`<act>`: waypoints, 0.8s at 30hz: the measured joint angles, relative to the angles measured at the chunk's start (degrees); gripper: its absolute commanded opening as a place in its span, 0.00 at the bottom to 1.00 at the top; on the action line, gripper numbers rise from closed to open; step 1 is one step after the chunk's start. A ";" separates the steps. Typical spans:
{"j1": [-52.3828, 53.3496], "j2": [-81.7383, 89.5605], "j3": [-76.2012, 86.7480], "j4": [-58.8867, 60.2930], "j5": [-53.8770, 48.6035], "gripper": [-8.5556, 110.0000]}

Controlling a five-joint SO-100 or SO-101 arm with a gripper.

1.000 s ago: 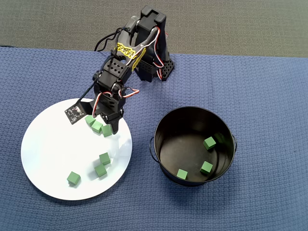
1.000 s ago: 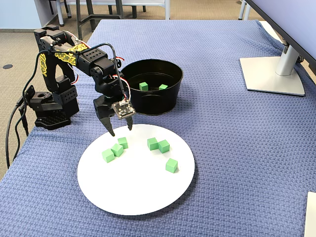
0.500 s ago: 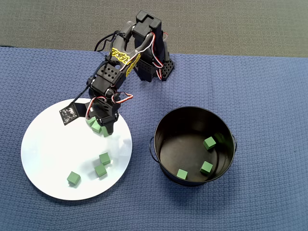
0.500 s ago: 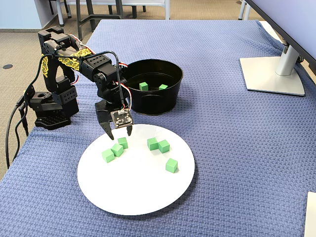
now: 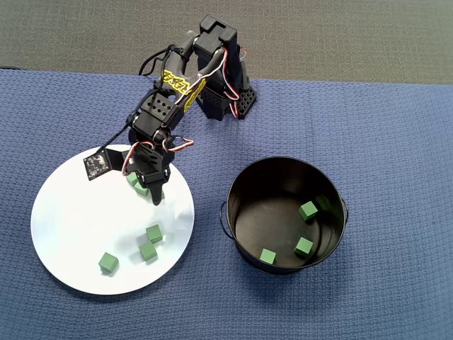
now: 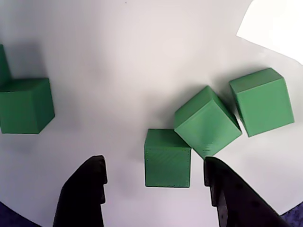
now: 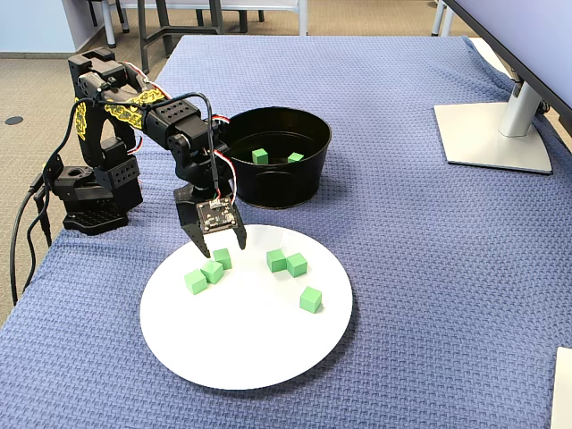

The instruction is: Pick up the green cubes from the white plate and place them in the black recipient

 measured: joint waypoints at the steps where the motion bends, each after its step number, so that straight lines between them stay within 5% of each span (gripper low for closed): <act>1: 0.00 0.00 0.35 0.00 0.00 0.24; 24: 0.00 -2.20 3.60 -3.43 -1.41 0.21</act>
